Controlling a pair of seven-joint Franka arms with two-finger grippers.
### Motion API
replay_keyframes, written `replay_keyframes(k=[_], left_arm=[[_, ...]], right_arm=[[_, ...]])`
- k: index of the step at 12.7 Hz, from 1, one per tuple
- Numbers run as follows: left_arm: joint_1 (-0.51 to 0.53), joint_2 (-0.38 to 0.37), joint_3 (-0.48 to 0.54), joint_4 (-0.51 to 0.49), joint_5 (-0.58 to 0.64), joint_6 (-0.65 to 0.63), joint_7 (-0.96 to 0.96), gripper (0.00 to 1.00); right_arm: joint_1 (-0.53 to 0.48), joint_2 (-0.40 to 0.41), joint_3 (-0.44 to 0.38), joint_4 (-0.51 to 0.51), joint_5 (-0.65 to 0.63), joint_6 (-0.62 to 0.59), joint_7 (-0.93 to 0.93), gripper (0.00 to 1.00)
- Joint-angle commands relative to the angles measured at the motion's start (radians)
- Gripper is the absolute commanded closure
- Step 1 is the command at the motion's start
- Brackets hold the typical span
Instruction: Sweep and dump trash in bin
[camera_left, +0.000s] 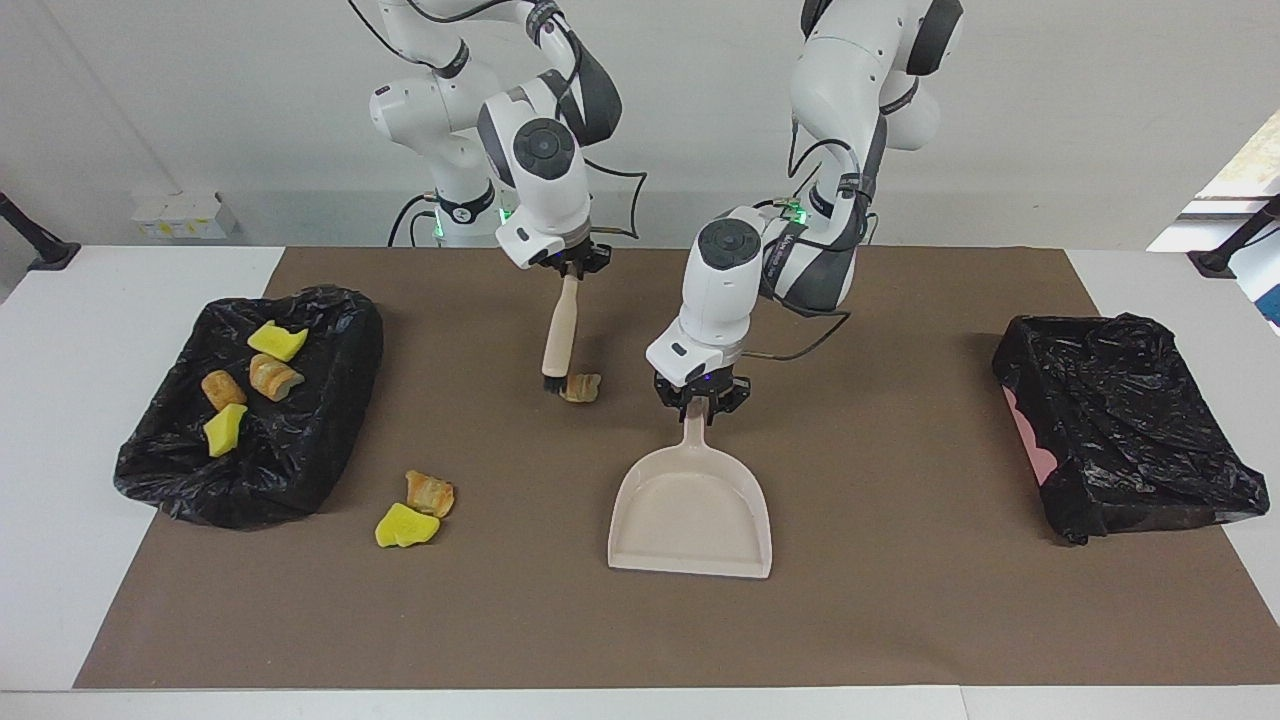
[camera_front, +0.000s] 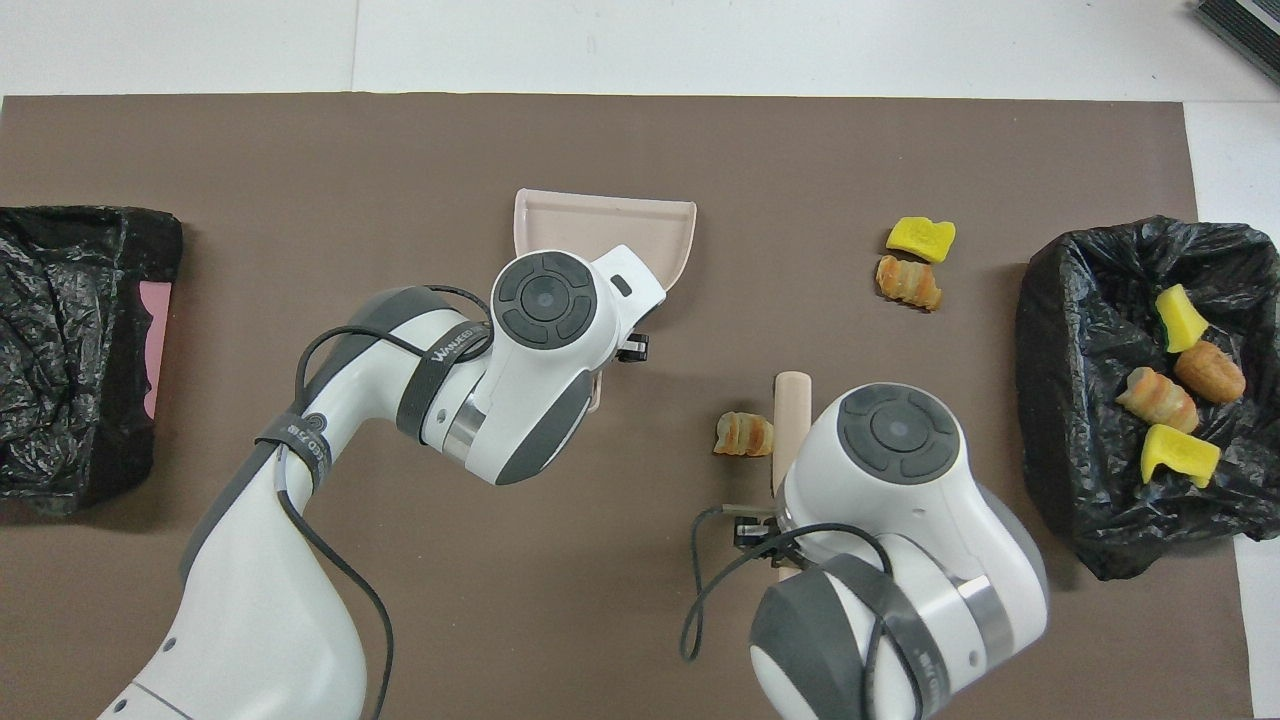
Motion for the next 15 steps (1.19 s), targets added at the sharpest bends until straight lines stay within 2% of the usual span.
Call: replay_keyframes(k=[1, 4, 7, 11, 15], left_arm=[[-0.004, -0.010, 0.006, -0.006, 0.060, 0.023, 0.005, 0.85], [0.020, -0.036, 0.007, -0.007, 0.073, 0.002, 0.086, 0.93], [0.031, -0.080, 0.007, -0.018, 0.073, -0.052, 0.178, 0.94], [0.054, -0.120, 0.009, -0.027, 0.073, -0.167, 0.390, 0.98], [0.081, -0.120, 0.010, -0.032, 0.073, -0.178, 0.562, 1.00]], right_arm=[[-0.082, 0.068, 0.011, 0.097, -0.114, -0.043, -0.079, 1.00], [-0.163, 0.149, 0.011, 0.215, -0.217, -0.064, -0.209, 1.00], [-0.246, 0.213, 0.011, 0.307, -0.301, -0.034, -0.284, 1.00], [-0.268, 0.373, 0.011, 0.422, -0.509, 0.002, -0.377, 1.00], [-0.326, 0.525, 0.011, 0.545, -0.709, 0.025, -0.411, 1.00]])
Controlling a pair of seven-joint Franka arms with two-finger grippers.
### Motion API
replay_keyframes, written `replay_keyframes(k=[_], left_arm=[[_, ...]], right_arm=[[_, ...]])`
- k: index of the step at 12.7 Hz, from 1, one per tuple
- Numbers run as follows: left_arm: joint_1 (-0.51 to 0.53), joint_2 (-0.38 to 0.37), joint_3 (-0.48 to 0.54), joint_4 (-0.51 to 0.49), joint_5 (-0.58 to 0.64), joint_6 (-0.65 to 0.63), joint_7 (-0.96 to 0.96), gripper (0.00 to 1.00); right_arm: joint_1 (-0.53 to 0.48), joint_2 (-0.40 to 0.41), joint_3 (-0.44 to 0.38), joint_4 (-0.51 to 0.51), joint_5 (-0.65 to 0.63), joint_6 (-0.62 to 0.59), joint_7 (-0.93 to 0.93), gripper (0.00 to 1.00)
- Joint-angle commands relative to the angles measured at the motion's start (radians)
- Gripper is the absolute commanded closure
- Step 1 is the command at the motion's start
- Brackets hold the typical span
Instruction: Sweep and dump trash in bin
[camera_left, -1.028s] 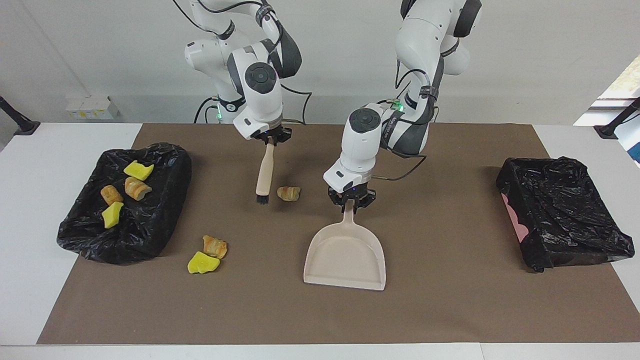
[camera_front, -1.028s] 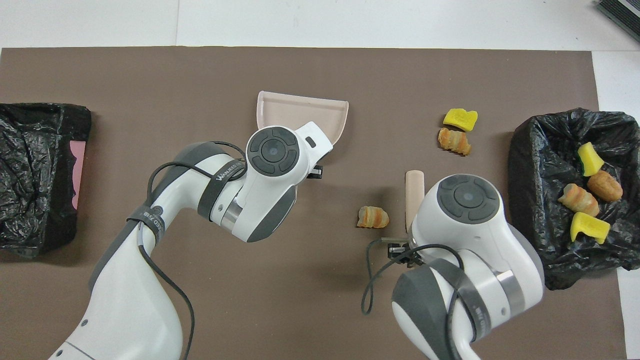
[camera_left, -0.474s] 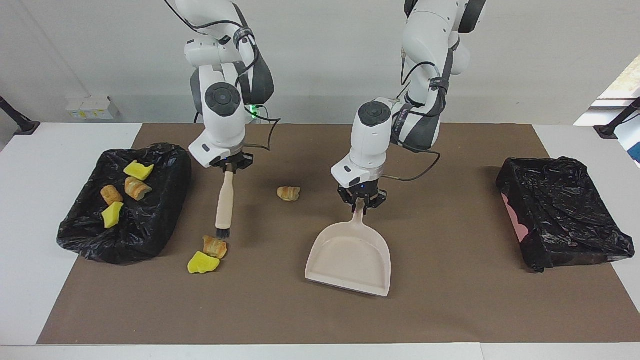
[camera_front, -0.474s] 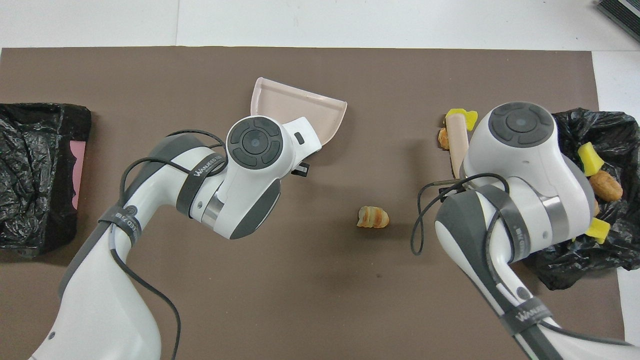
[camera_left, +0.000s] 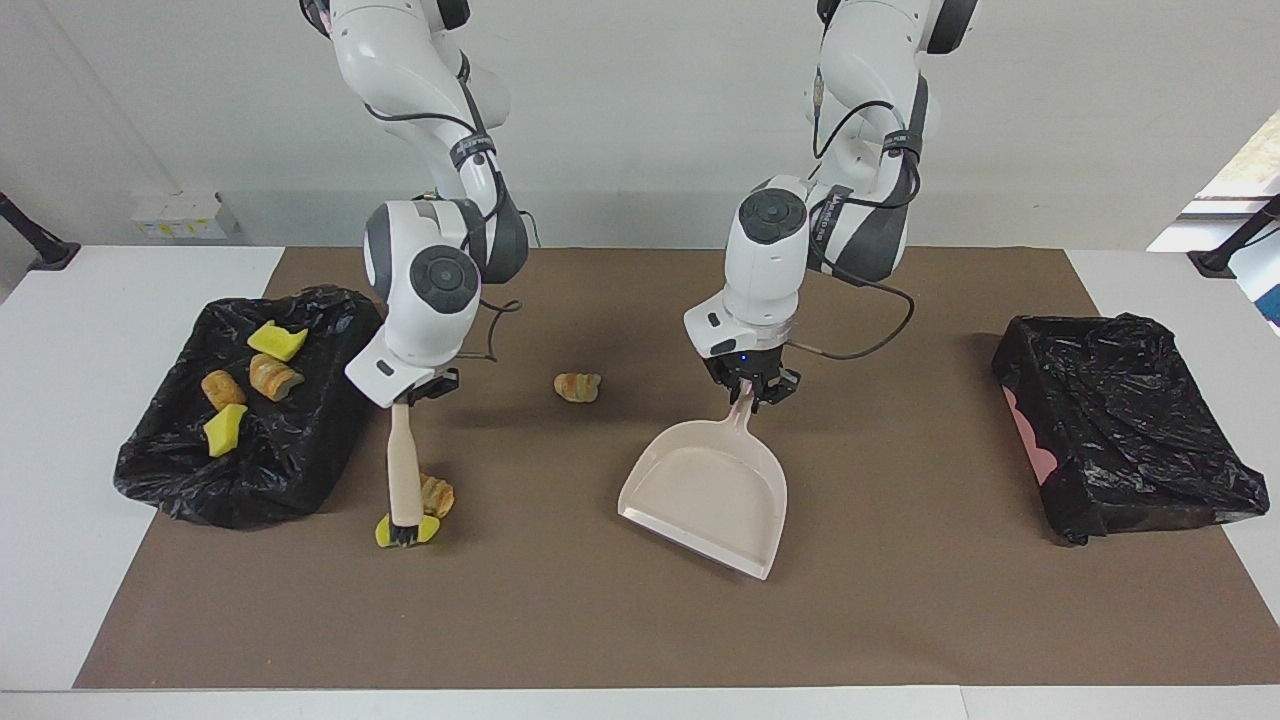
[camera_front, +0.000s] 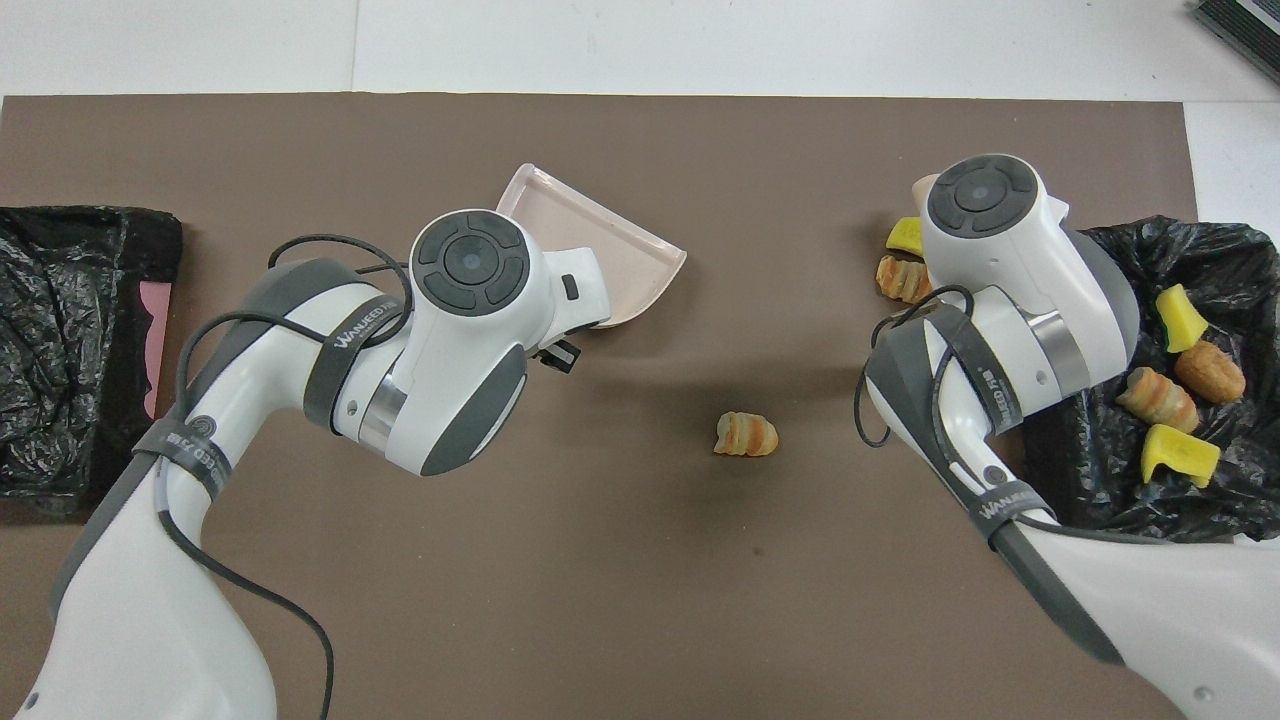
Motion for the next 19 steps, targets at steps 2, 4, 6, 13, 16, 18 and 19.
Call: replay_keyframes(k=[2, 4, 6, 13, 16, 18, 19], left_arm=[[0.029, -0.034, -0.004, -0.051, 0.018, -0.006, 0.153, 1.00], [0.031, -0.045, -0.004, -0.077, 0.018, 0.002, 0.233, 1.00], [0.028, -0.053, -0.004, -0.094, 0.018, 0.009, 0.358, 1.00], [0.062, -0.073, -0.002, -0.154, 0.038, 0.049, 0.725, 1.00], [0.068, -0.094, -0.002, -0.189, 0.070, 0.055, 0.827, 1.00], [0.057, -0.126, -0.002, -0.256, 0.072, 0.095, 0.827, 1.00], [0.051, -0.152, -0.002, -0.305, 0.111, 0.121, 0.827, 1.00]], right_arm=[[-0.040, 0.118, 0.011, 0.105, -0.088, -0.001, -0.041, 1.00], [-0.037, 0.117, 0.012, 0.098, -0.072, 0.000, -0.041, 1.00], [-0.025, 0.113, 0.020, 0.083, 0.014, 0.002, -0.031, 1.00], [0.075, 0.080, 0.021, 0.034, 0.266, -0.012, 0.038, 1.00], [0.130, 0.046, 0.024, -0.024, 0.360, 0.011, 0.038, 1.00], [0.170, 0.028, 0.029, -0.050, 0.414, 0.028, 0.037, 1.00], [0.188, 0.025, 0.032, -0.055, 0.464, 0.031, 0.037, 1.00]])
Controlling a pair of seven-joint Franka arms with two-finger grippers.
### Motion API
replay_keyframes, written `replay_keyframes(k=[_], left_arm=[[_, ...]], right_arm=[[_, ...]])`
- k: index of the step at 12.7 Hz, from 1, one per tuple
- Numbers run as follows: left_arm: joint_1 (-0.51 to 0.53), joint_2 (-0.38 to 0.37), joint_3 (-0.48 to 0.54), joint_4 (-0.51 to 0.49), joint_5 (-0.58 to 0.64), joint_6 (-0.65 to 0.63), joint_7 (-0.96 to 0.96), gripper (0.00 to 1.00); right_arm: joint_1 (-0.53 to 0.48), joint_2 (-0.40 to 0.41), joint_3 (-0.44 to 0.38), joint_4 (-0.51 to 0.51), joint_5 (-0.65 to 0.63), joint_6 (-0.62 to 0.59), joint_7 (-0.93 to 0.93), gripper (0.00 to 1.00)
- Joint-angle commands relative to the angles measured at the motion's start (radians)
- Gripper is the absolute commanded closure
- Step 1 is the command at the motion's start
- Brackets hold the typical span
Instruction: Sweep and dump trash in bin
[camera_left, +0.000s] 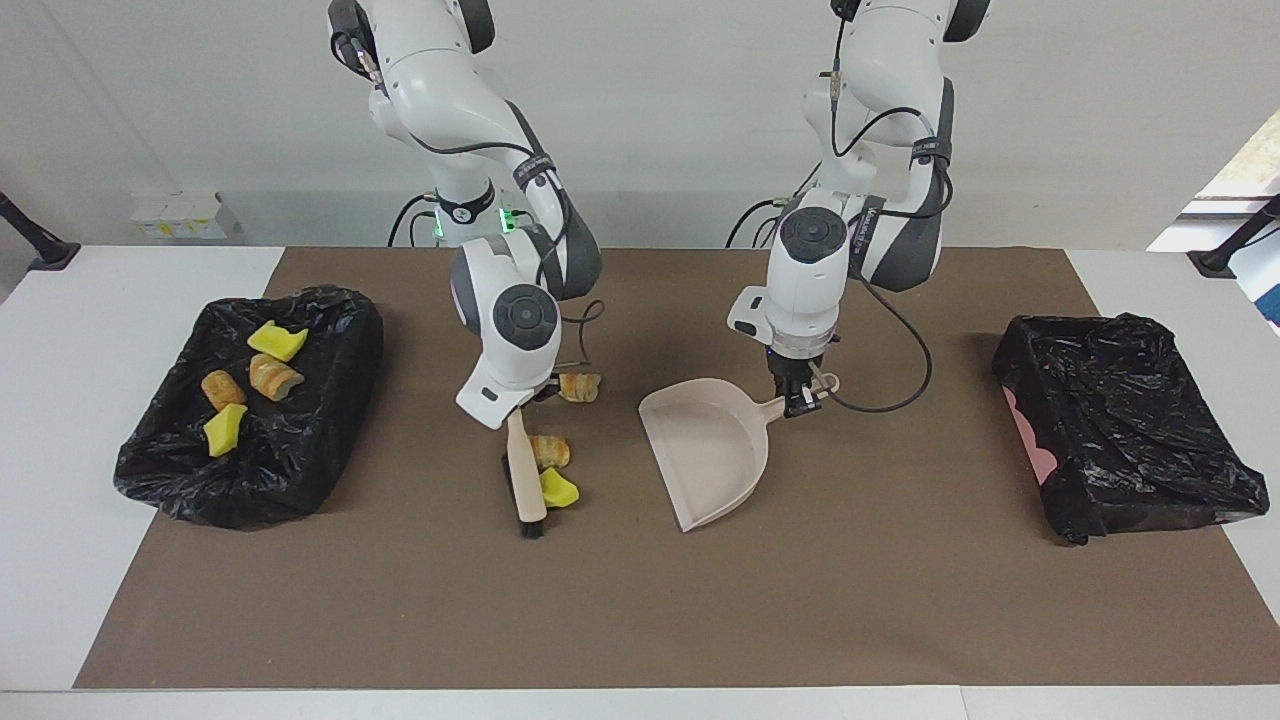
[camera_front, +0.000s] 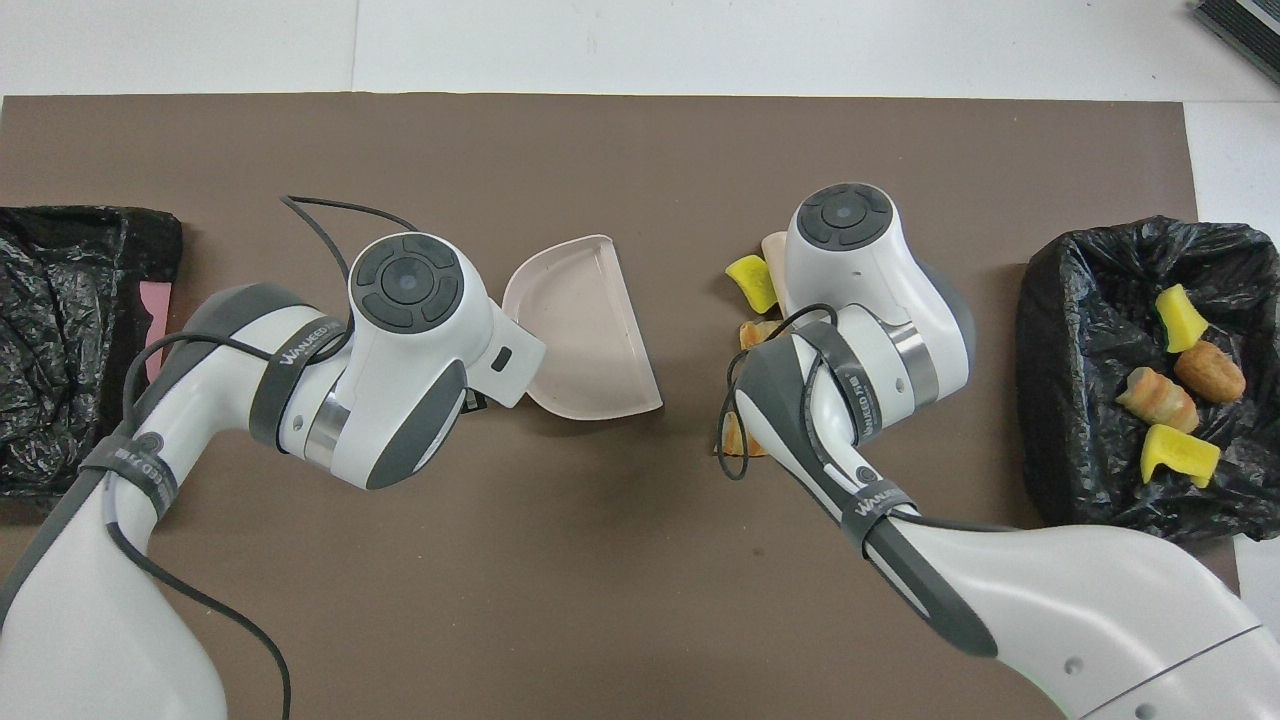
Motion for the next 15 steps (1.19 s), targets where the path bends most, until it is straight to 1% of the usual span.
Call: replay_keyframes(k=[1, 3, 5, 7, 8, 9, 10, 11, 13, 15], left_arm=[[-0.022, -0.106, 0.000, -0.176, 0.090, 0.083, 0.015, 1.00], [-0.025, -0.117, 0.000, -0.222, 0.093, 0.128, 0.015, 1.00], [-0.044, -0.129, 0.000, -0.244, 0.095, 0.132, 0.015, 1.00], [-0.044, -0.137, 0.000, -0.256, 0.095, 0.133, 0.014, 1.00], [-0.044, -0.143, 0.000, -0.267, 0.095, 0.134, 0.011, 1.00], [-0.044, -0.144, 0.000, -0.268, 0.095, 0.134, 0.011, 1.00], [-0.044, -0.144, 0.000, -0.268, 0.093, 0.136, 0.011, 1.00], [-0.044, -0.144, -0.002, -0.270, 0.094, 0.134, 0.011, 1.00], [-0.045, -0.153, -0.002, -0.284, 0.095, 0.136, 0.011, 1.00], [-0.057, -0.164, -0.002, -0.297, 0.094, 0.136, 0.009, 1.00]], right_arm=[[0.025, -0.039, 0.015, -0.060, 0.116, 0.037, 0.005, 1.00], [0.064, -0.051, 0.031, -0.081, 0.209, 0.085, 0.010, 1.00], [0.093, -0.063, 0.040, -0.100, 0.289, 0.112, -0.008, 1.00], [0.105, -0.071, 0.069, -0.102, 0.348, 0.106, -0.019, 1.00], [0.102, -0.071, 0.084, -0.100, 0.384, 0.089, -0.051, 1.00], [0.099, -0.073, 0.086, -0.091, 0.453, 0.046, -0.088, 1.00], [0.090, -0.077, 0.084, -0.083, 0.495, 0.017, -0.100, 1.00], [0.072, -0.097, 0.084, -0.082, 0.498, 0.006, -0.096, 1.00], [0.016, -0.138, 0.078, -0.083, 0.489, -0.052, -0.085, 1.00], [-0.068, -0.184, 0.077, -0.085, 0.469, -0.132, -0.067, 1.00]])
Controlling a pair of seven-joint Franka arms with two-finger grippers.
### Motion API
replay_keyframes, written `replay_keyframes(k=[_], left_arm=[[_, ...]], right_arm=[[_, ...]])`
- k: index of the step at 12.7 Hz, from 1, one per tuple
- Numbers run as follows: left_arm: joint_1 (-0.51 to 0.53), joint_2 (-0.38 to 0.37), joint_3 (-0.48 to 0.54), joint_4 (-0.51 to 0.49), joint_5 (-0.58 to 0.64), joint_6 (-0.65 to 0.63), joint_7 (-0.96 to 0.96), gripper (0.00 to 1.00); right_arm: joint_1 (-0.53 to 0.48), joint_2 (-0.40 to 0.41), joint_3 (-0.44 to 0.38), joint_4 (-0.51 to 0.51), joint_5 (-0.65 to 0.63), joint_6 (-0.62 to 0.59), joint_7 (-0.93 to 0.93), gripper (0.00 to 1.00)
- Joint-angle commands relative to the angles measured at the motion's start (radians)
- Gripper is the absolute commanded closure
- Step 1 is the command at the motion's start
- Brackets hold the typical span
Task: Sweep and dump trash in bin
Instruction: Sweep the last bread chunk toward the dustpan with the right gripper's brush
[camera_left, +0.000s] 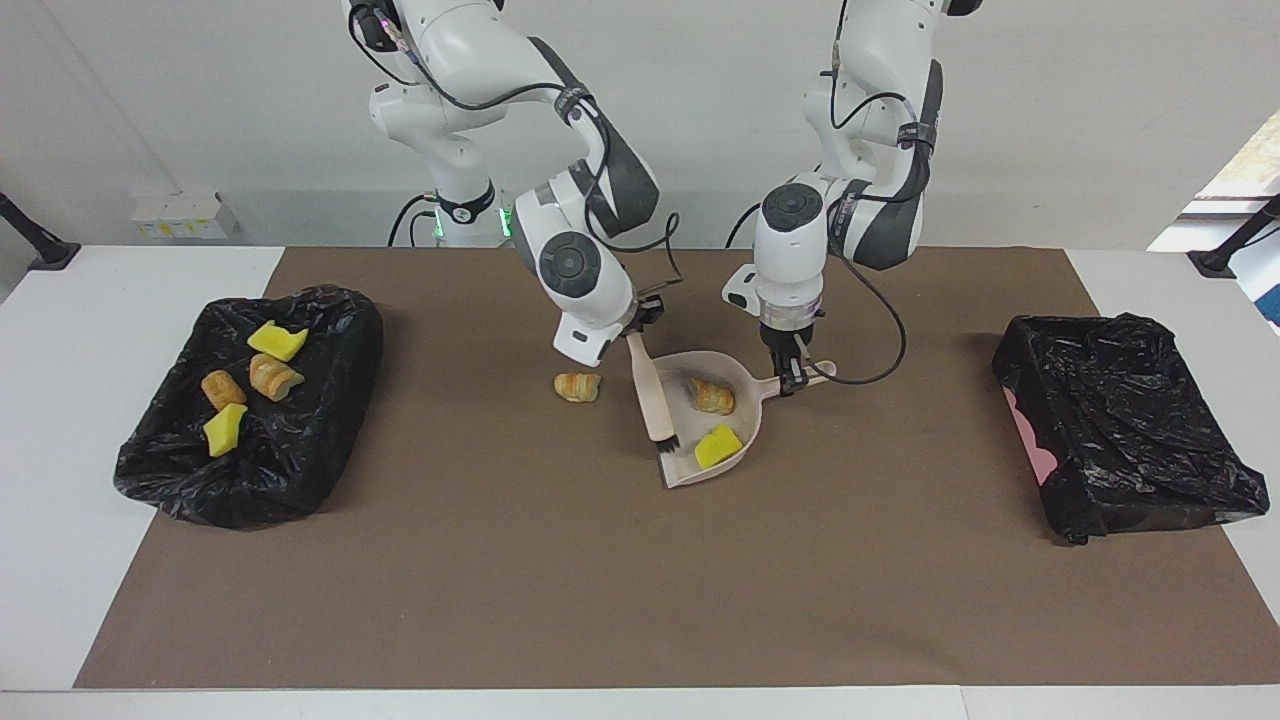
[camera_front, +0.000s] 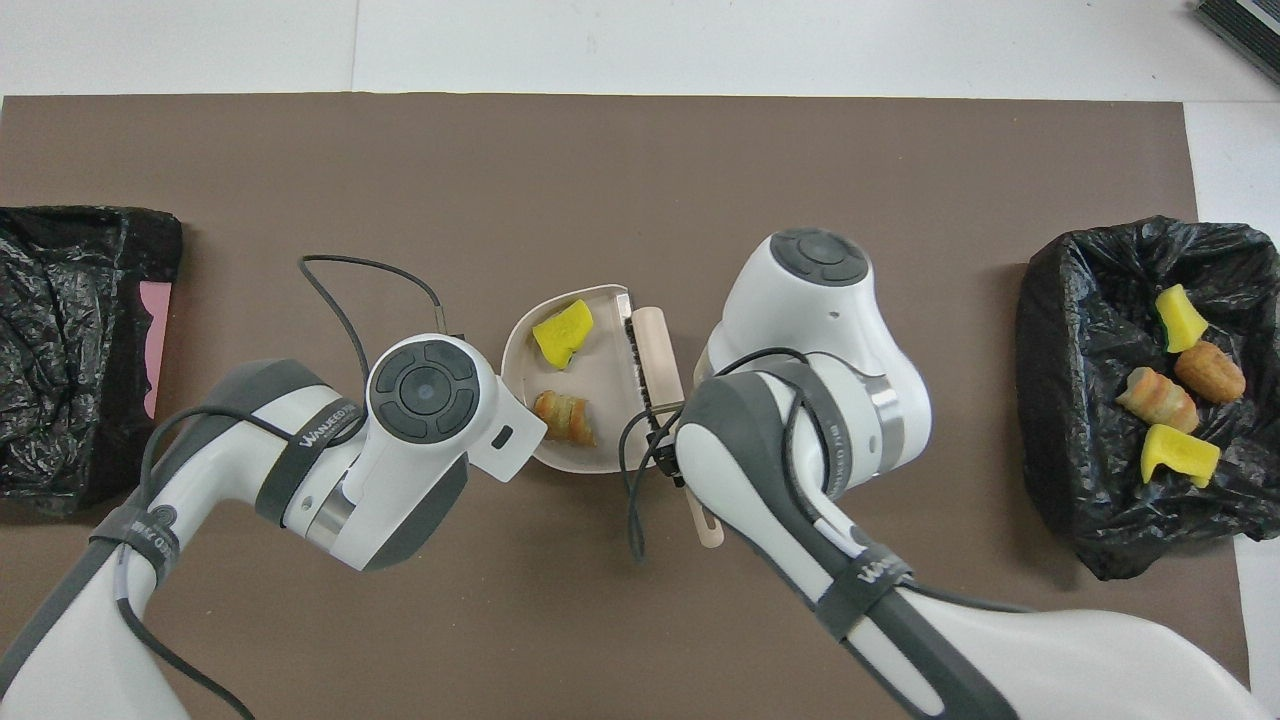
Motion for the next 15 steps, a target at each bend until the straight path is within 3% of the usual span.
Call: replay_keyframes(k=[1, 4, 5, 7, 9, 11, 15], left_arm=[[-0.032, -0.049, 0.008, -0.079, 0.017, 0.013, 0.005, 1.00], [-0.058, -0.052, 0.008, -0.079, 0.017, 0.007, -0.030, 1.00], [-0.076, -0.060, 0.009, -0.081, 0.016, -0.008, -0.054, 1.00], [-0.098, -0.064, 0.009, -0.081, 0.017, -0.038, -0.097, 1.00], [-0.116, -0.074, 0.009, -0.081, 0.017, -0.076, -0.131, 1.00], [-0.136, -0.081, 0.009, -0.079, 0.041, -0.120, -0.179, 1.00], [-0.137, -0.090, 0.008, -0.082, 0.065, -0.134, -0.191, 1.00]], right_arm=[[-0.107, -0.081, 0.004, -0.021, -0.007, -0.097, 0.022, 1.00], [-0.142, -0.133, 0.004, -0.053, -0.109, -0.221, 0.125, 1.00], [-0.149, -0.171, 0.004, -0.121, -0.154, -0.220, 0.143, 1.00], [-0.167, -0.280, 0.004, -0.326, -0.169, -0.117, 0.168, 1.00], [-0.172, -0.397, 0.007, -0.541, -0.168, 0.063, 0.171, 1.00], [-0.144, -0.382, 0.011, -0.579, -0.168, 0.110, 0.218, 1.00], [-0.011, -0.310, 0.012, -0.533, -0.147, 0.194, 0.231, 1.00]])
